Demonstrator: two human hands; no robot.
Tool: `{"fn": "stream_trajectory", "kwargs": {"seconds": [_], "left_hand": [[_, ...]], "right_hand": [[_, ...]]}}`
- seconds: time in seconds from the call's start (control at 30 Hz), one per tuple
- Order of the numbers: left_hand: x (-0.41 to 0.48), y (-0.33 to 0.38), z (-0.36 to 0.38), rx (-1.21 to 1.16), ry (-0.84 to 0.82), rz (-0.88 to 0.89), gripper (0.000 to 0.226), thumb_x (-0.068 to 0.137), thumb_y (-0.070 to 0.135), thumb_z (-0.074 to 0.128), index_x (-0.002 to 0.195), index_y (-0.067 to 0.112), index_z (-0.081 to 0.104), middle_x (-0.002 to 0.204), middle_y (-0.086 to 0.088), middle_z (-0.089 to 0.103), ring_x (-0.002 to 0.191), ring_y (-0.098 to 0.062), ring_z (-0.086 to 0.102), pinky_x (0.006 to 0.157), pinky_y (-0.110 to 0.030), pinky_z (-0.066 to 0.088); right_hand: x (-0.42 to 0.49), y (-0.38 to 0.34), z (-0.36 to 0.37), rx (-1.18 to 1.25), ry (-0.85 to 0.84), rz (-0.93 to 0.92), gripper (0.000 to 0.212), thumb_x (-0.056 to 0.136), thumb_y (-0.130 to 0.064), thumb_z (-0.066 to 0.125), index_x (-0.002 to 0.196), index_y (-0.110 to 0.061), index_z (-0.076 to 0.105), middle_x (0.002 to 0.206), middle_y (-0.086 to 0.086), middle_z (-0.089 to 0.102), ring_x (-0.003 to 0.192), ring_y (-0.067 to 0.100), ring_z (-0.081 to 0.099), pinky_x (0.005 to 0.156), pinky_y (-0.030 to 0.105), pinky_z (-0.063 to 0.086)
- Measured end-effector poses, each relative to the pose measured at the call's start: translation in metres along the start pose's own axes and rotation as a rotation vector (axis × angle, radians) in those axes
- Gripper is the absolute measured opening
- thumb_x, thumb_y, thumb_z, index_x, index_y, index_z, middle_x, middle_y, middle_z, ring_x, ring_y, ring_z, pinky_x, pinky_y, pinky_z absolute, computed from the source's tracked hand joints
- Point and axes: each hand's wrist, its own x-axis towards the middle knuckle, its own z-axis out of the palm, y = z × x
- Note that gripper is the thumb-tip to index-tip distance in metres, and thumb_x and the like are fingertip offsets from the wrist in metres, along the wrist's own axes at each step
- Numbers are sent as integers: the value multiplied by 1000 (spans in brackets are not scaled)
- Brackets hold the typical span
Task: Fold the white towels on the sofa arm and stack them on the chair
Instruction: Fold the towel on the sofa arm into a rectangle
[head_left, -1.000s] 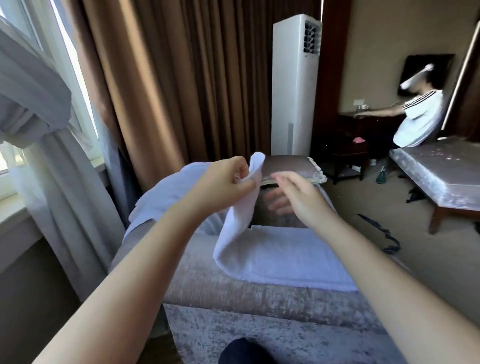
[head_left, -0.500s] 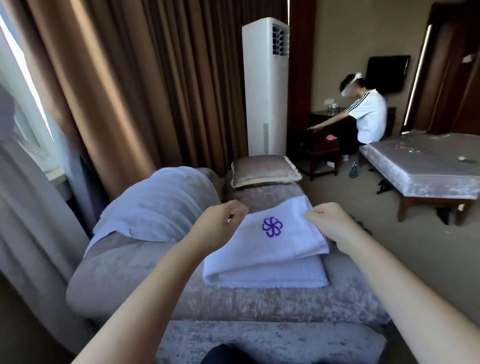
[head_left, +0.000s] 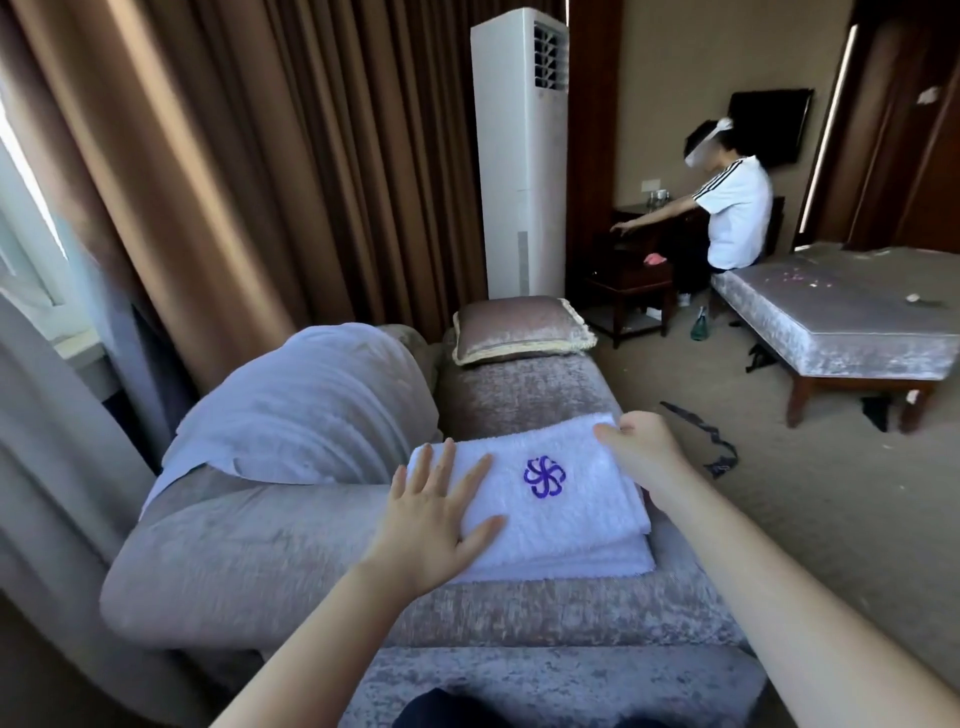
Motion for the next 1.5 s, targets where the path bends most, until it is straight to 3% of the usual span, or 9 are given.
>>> {"fn": "stream_trajectory", "kwargs": {"seconds": [0.17,0.27,0.37,0.43,0.53,0.7,1.03,1.27,1.5], "left_hand": [[-3,-1,1,14,-22,10,77,91,77,17,146,29,41,148,-17,44,132,-46,43,97,-63,43],[-3,3,-5,40,18,53,80,91,76,9,147,28,40,150,-13,42,136,-43,38,104,-67,32],[7,20,-20,-69,-14,143,96,81,74,-18,153,29,24,161,4,16,150,-27,8,119,-51,-1],[28,33,-27,-198,-19,154,87,87,65,-10,148,25,36,156,5,32,146,-20,24,120,-44,10],[72,43,-35,-372,-4,65,51,94,39,22,107,10,63,108,-7,66,101,-29,57,89,-41,44],[121,59,-39,-447,-219,3,40,102,19,42,62,12,40,69,-9,46,71,-24,42,59,-31,29],[153,61,-44,-600,-585,-62,27,94,38,54,108,21,70,105,0,67,92,-21,63,80,-32,50],[160,58,-40,-664,-564,-8,11,87,35,59,86,28,68,92,5,68,88,-14,64,78,-30,53],[165,68,-52,-739,-642,-44,23,94,28,57,112,20,69,103,1,69,94,-16,66,77,-26,55]], "right_hand": [[-3,30,4,-209,36,-64,34,88,-11,61,62,-18,40,54,-5,30,50,14,28,50,29,17],[-11,28,-4,-230,70,-52,16,91,-29,63,97,-17,55,82,-7,55,75,13,51,57,26,32],[-29,25,-17,-269,153,-83,27,91,-42,59,80,-19,55,80,-7,56,77,14,51,60,28,31],[-46,28,-18,-304,88,-103,44,90,-46,58,59,-17,45,58,-8,46,58,13,43,53,30,27],[-64,34,-16,-242,-7,-118,55,90,-43,60,52,-18,30,43,-5,26,45,9,28,53,31,21],[-70,48,-20,-50,-57,-83,42,89,-33,65,60,-8,49,49,-4,40,50,8,37,57,30,29],[-83,45,-17,-69,220,-300,27,83,-21,72,65,-33,57,72,-10,53,68,9,54,58,16,38],[-89,53,-14,80,-86,-207,12,89,-29,67,96,-27,58,65,7,53,56,6,44,56,28,32],[-88,50,-19,61,-108,-276,8,91,-22,65,92,-28,60,62,11,50,57,9,42,55,25,28]]}}
